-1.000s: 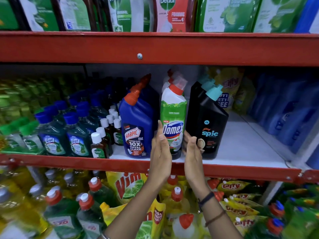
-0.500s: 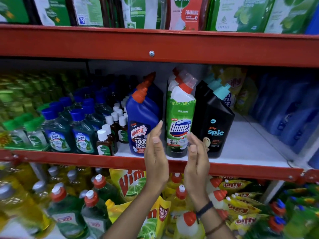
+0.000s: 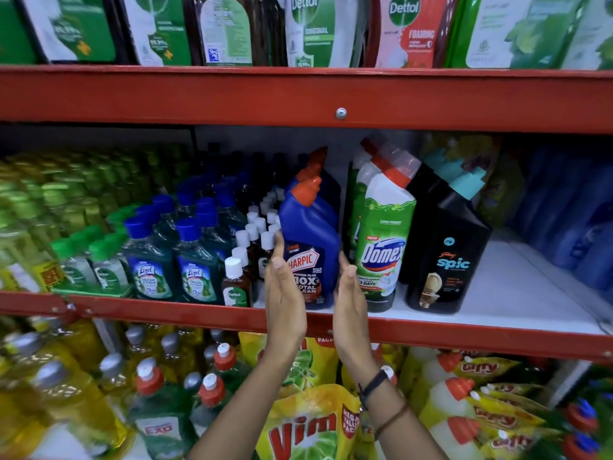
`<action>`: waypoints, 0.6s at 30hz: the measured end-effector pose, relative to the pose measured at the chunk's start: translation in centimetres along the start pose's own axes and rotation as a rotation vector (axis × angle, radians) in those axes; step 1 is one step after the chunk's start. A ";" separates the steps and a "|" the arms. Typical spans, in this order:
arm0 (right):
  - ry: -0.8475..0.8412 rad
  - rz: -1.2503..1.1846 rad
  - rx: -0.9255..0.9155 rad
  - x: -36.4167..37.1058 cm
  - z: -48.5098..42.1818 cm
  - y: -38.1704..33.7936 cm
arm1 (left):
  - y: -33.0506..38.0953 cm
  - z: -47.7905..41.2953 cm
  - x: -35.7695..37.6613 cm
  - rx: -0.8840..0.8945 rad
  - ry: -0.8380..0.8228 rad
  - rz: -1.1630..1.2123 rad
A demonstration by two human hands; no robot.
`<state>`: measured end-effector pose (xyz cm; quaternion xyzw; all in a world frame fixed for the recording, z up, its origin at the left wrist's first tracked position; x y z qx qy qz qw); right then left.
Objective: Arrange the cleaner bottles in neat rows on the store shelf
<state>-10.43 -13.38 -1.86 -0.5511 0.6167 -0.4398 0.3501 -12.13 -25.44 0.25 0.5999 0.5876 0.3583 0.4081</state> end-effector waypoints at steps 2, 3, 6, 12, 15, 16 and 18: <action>0.017 -0.006 0.012 0.0 -0.1 0.1 | 0.1 0.0 -0.2 -0.005 -0.011 -0.006; 0.022 -0.006 0.019 0.0 -0.2 0.2 | 0.1 -0.1 -0.2 -0.009 -0.015 -0.010; 0.041 -0.004 0.022 0.0 -0.2 0.3 | -0.1 -0.2 -0.5 -0.016 -0.026 -0.001; 0.060 0.006 -0.002 -0.3 0.0 0.3 | 0.0 0.1 -0.6 0.016 -0.023 -0.020; 0.116 0.030 -0.089 -1.5 1.7 -1.3 | 3.7 1.3 -0.2 0.196 0.013 -0.135; 0.128 0.032 -0.135 -2.4 3.2 -1.8 | 5.2 1.2 0.2 0.306 0.007 -0.144; 0.166 0.030 -0.127 -4.4 6.6 -2.1 | 9.1 1.5 1.1 0.489 -0.008 -0.219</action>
Point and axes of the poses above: each hand's wrist, its own z-axis away from the middle knuckle, its own x-axis out of the palm, y = z × x, the point moved 9 cm from there along -z, towards the middle knuckle, and after that the axes turned 10 degrees about -y, right-handed, at the moved point
